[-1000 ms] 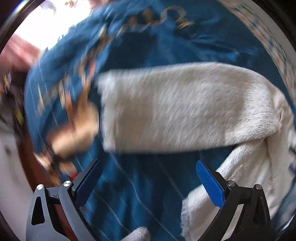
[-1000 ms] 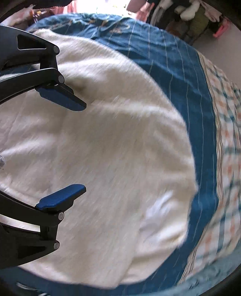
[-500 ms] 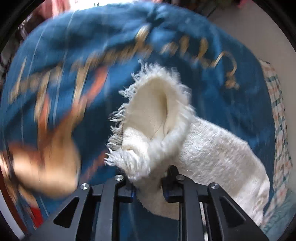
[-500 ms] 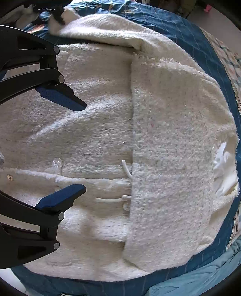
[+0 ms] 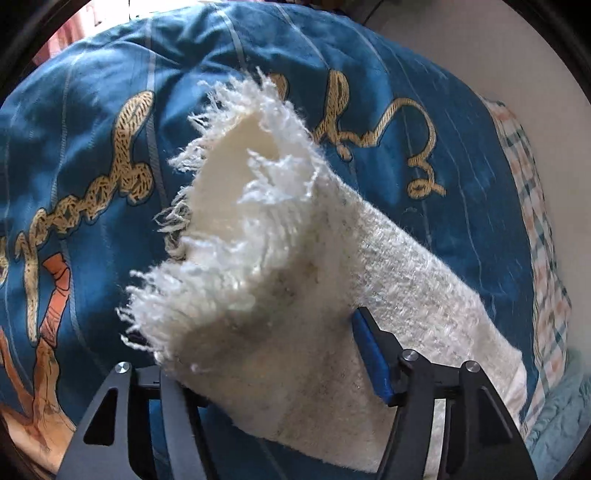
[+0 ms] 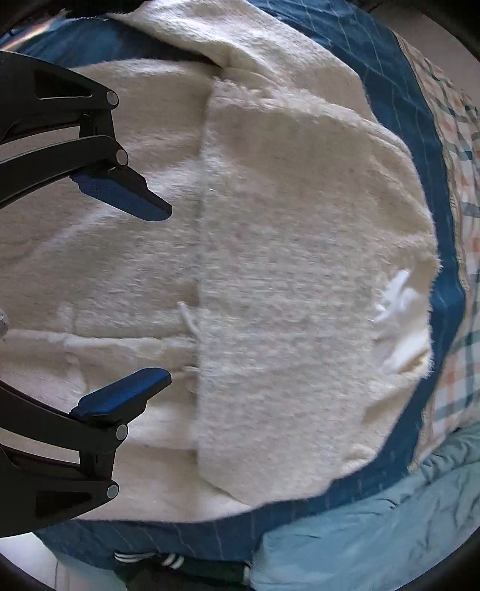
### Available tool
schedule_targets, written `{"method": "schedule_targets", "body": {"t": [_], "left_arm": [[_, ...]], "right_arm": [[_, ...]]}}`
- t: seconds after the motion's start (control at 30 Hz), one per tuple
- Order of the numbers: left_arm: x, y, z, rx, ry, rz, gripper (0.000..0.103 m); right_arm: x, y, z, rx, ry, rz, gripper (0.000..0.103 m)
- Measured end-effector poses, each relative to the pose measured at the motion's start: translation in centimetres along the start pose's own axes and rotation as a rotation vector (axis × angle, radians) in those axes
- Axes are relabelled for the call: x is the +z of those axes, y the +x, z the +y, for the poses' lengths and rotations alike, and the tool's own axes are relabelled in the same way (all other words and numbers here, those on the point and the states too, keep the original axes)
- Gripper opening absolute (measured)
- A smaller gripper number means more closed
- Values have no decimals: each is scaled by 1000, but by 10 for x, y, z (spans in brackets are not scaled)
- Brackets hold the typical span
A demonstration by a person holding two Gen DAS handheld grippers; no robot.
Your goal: Fold large clothes
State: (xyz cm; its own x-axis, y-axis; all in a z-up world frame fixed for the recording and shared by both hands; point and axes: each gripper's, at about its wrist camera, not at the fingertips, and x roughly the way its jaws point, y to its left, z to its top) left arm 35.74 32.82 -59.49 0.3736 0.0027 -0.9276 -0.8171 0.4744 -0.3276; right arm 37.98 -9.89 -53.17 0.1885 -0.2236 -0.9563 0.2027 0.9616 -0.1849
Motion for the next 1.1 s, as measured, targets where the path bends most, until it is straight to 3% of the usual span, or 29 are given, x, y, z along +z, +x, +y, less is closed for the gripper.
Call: {"method": "schedule_targets", "body": {"t": [0.03,0.07,0.1,0.2,0.37,0.47,0.63,0.77,0.97,1.1], "left_arm": [[1,-2,-5,19,-9,-22,49],[-3,-5,-5,34,-11,-43,22],[0,-8,-10,41,-4,-51,16],[12,-30,-32,71,41,-110,13],[18,-101,-97,85,268,-290,11],[-1,-147,-148,72,459,-385,11],[-54,-182,-211,-8,728,-424,11],[-126,-178,-265,-104,899,-343,11],[-256,-148,-332,-269,1032,-81,11],[-346,-119,-359,-294,1164,21,11]], "right_arm": [[1,-1,2,-9,-2,-10,84],[2,-2,4,-19,-3,-20,84],[5,-2,6,-21,-3,-22,84],[13,-6,14,-19,5,-38,84],[27,-15,13,8,33,-64,84],[38,-17,0,40,64,-68,84],[48,-21,-32,75,127,-74,84],[51,-16,-71,89,193,-60,84],[39,4,-159,54,313,-25,84],[23,24,-220,19,375,14,84]]}}
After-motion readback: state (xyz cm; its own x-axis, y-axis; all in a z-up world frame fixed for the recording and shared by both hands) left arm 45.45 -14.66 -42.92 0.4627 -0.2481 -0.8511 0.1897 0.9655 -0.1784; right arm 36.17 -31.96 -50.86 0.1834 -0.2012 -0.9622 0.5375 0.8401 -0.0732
